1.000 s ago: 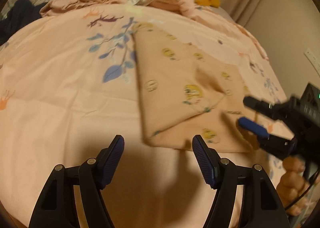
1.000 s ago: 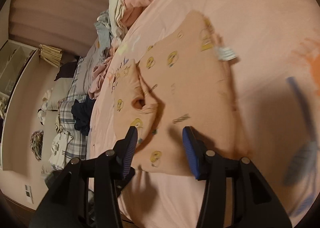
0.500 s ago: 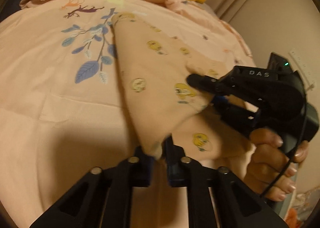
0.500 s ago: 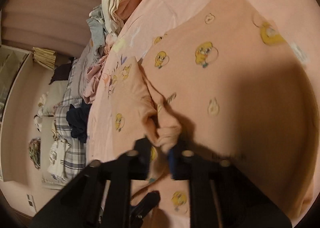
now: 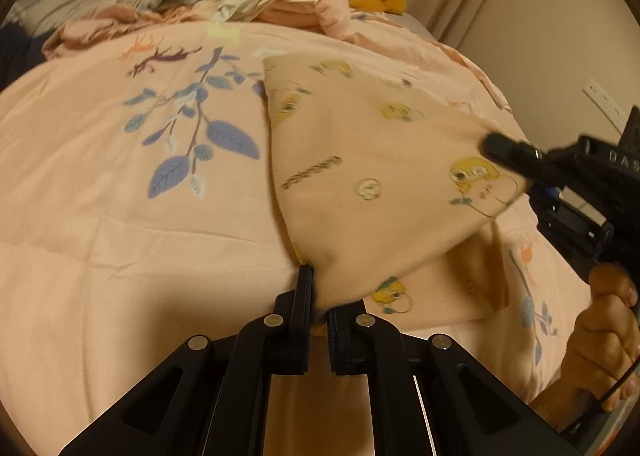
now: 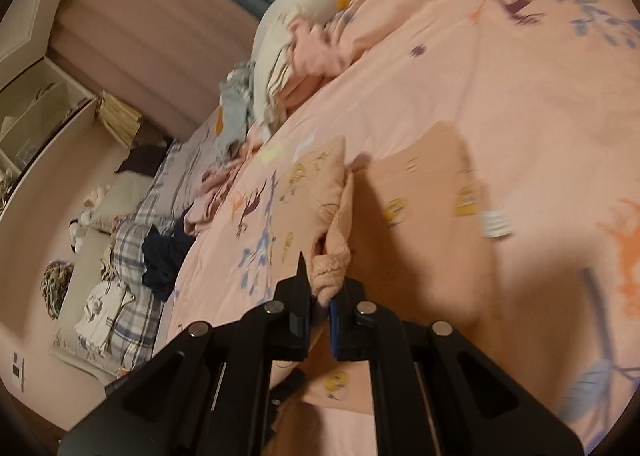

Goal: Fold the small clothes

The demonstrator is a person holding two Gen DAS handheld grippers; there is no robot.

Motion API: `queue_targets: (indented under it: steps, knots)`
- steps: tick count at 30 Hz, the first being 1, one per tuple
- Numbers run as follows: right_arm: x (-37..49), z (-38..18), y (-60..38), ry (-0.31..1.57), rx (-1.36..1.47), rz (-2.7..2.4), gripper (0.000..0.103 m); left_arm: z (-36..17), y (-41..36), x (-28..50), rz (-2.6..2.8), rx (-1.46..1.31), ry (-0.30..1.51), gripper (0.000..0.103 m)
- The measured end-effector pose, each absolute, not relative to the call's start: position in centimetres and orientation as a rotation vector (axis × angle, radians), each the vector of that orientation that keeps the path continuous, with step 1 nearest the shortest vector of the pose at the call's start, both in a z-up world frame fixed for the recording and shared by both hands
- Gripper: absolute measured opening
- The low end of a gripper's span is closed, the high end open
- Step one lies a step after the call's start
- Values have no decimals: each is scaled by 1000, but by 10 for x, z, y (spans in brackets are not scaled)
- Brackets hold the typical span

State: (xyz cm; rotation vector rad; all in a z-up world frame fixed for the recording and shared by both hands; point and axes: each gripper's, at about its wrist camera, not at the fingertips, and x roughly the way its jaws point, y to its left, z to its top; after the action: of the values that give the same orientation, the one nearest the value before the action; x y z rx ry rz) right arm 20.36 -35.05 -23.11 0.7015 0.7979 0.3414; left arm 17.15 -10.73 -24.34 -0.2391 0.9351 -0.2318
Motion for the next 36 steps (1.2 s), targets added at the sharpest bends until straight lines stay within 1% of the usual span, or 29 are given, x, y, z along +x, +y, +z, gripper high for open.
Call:
queue_targets:
  steps: [5, 11, 17, 19, 20, 22, 27, 36]
  knots:
    - [190, -240, -386, 790, 781, 289, 8, -237, -121, 170, -255, -222, 915, 6]
    - [167, -237, -393, 795, 640, 239, 8, -240, -130, 154, -262, -139, 900, 6]
    - [171, -269, -395, 895, 597, 174, 8, -240, -137, 131, -242, 30, 819, 3]
    - [169, -269, -394, 893, 581, 170, 8, -236, -130, 128, -271, -6, 813, 3]
    - [169, -267, -394, 887, 575, 174, 8, -231, -122, 126, -300, -50, 811, 0]
    - [168, -265, -396, 887, 577, 177, 9, -225, -111, 123, -326, -91, 797, 0]
    - [170, -270, -400, 908, 615, 181, 9, -211, -106, 115, -295, -57, 735, 0]
    - [158, -266, -401, 895, 598, 187, 9, -231, -118, 127, -251, -26, 785, 0]
